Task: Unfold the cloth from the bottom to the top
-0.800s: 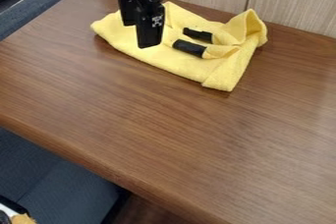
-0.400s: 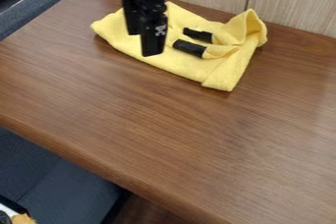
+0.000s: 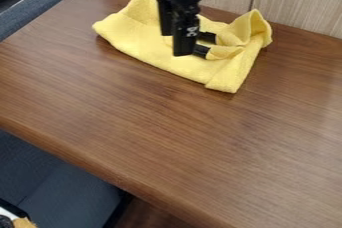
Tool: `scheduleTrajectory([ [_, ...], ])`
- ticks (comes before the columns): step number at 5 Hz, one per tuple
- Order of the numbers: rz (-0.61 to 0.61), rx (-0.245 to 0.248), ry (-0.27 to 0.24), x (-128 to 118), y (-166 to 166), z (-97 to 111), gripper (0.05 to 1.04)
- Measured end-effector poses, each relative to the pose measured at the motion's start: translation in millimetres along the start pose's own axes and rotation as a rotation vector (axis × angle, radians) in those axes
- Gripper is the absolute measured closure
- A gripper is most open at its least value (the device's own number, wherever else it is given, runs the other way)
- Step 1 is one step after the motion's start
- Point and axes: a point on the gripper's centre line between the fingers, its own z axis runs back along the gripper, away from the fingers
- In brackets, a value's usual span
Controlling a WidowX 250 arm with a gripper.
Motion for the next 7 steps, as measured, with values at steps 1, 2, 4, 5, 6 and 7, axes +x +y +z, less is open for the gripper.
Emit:
scheduleTrajectory([
  [1, -0.046, -0.007, 0.007, 13, 3, -8, 0.083],
  [2, -0.075, -0.028, 0.025, 20, 8, -17, 0.083],
  [4, -0.114, -0.027, 0.068, 29, 7, -32, 0.118],
  [5, -0.104, -0.014, 0.071, 29, 10, -33, 0.382],
  [6, -0.1, -0.006, 0.072, 30, 10, -34, 0.665],
  [7, -0.1, -0.007, 0.075, 29, 9, -35, 0.867],
])
